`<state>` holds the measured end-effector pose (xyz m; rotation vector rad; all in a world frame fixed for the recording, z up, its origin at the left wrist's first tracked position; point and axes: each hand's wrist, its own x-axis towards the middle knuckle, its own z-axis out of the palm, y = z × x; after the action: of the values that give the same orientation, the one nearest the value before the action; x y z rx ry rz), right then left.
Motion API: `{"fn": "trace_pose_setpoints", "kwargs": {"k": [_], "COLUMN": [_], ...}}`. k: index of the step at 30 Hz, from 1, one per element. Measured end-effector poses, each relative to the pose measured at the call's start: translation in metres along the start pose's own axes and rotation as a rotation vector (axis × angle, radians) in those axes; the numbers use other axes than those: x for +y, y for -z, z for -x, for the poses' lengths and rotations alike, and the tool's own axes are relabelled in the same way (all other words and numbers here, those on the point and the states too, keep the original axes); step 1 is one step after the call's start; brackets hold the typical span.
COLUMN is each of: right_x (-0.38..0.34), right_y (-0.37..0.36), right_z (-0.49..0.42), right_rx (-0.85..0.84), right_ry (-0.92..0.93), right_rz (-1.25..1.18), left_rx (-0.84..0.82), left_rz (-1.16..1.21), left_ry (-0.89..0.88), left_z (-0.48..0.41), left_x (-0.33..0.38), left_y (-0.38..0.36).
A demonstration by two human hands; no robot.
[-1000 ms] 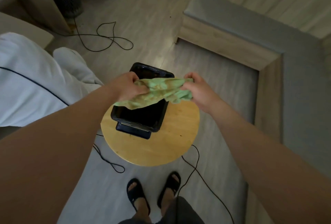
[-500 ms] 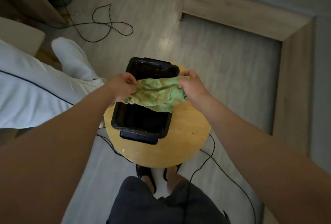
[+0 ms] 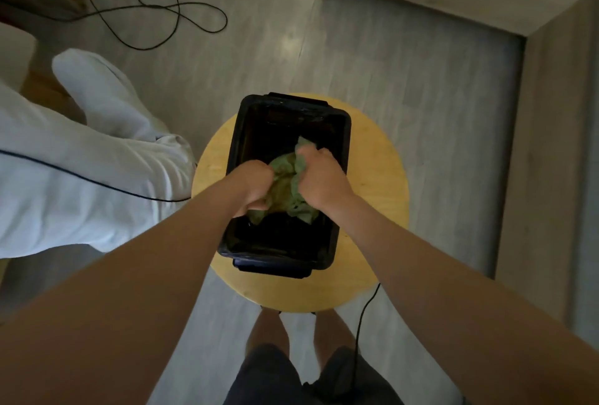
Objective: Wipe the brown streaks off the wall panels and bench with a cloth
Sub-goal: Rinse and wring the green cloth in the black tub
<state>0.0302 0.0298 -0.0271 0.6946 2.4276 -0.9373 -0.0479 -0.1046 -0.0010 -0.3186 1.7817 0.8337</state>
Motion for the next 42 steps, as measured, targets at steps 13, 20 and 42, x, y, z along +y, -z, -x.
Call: {"fn": "trace_pose_setpoints", "kwargs": {"k": [13, 20, 42], "right_x": [0.01, -0.015, -0.011], "right_y": [-0.074, -0.059, -0.076], "right_z": [-0.063, -0.011, -0.022], "right_rx": [-0.232, -0.058, 0.099], "right_ry": [-0.362, -0.112, -0.151], "right_rz": [-0.219, -0.617, -0.651], "left_rx": [-0.025, 0.033, -0.09], "left_rz": [0.421, 0.678, 0.514], "left_ry": [0.26, 0.223, 0.153], "left_z": [-0.076, -0.082, -0.089], "left_x": [-0.036, -0.021, -0.02], "left_y": [-0.014, -0.023, -0.017]}}
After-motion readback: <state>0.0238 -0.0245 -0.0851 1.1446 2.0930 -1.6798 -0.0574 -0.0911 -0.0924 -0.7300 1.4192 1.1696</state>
